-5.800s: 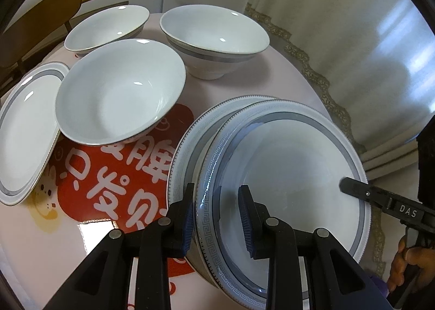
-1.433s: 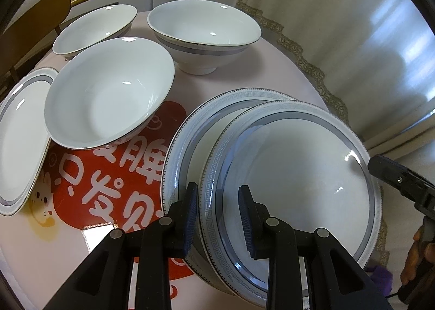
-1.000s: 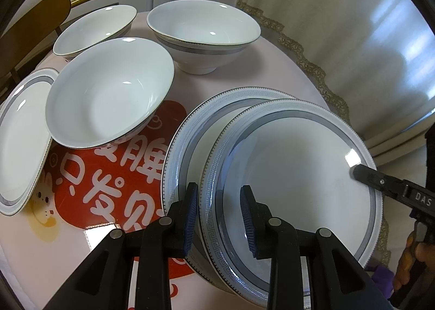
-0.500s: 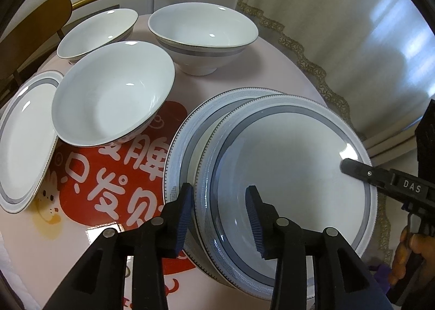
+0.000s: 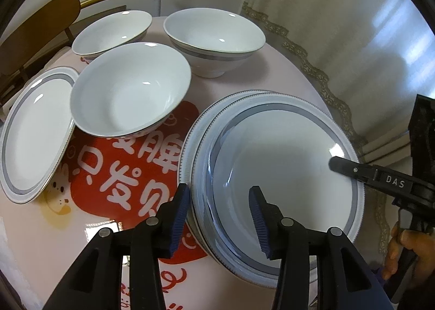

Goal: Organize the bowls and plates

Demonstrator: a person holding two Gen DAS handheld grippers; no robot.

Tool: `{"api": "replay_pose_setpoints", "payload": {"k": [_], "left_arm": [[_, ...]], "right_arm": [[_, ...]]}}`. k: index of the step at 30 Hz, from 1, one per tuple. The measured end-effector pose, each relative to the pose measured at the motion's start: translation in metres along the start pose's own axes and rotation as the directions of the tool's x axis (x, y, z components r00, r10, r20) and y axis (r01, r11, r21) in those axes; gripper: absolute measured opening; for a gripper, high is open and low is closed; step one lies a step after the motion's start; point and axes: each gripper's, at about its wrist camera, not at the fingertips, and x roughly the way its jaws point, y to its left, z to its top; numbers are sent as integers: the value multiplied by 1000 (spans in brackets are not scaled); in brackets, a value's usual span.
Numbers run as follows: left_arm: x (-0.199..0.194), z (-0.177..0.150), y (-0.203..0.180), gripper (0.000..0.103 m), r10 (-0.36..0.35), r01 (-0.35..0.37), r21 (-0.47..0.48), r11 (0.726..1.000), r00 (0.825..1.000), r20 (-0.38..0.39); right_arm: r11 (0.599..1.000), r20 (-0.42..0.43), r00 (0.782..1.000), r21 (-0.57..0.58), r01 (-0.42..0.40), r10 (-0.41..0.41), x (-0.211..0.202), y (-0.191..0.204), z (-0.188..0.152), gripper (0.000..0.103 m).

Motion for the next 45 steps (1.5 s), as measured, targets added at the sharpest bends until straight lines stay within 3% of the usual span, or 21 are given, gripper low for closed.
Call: {"api": "replay_pose_setpoints", "payload": {"k": [11, 14, 17, 21, 27, 30, 34, 40, 45], "left_arm": [[-11, -6, 5, 44, 8, -8, -20, 1000, 1000, 5], [-19, -6, 7, 45, 15, -15, -18, 1000, 1000, 17], [-36, -6, 11, 52, 14, -13, -14, 1000, 999, 45], [-59, -5, 28, 56, 14, -10, -38, 999, 996, 84], [-84, 2, 75, 58, 47, -35, -96, 995, 991, 122], [-95, 8, 103, 59, 69, -56, -93, 994, 988, 138], [-102, 18, 143, 62, 63, -54, -68, 996, 988, 143], [-94, 45, 214, 63, 0, -4, 35, 999, 993, 115], [-87, 69, 264, 68, -35, 19, 194, 981, 996, 82]], "right_arm": [[999, -9, 1000, -30, 28, -28, 8, 6, -1, 26], [995, -17, 996, -51, 89, -90, 6, 11, 1, 30], [985, 2, 989, -85, 149, -150, -6, 21, 0, 43], [969, 64, 981, -154, 193, -185, -29, 45, -1, 43], [983, 69, 995, -165, 87, -76, -32, 92, -5, 48], [982, 67, 996, -180, 65, -53, -26, 117, -14, 59], [984, 68, 997, -170, 48, -37, -15, 152, -27, 59], [994, 106, 991, -64, 86, -79, 6, 200, -49, 59], [992, 164, 980, 81, 98, -110, 26, 237, -75, 59]]}}
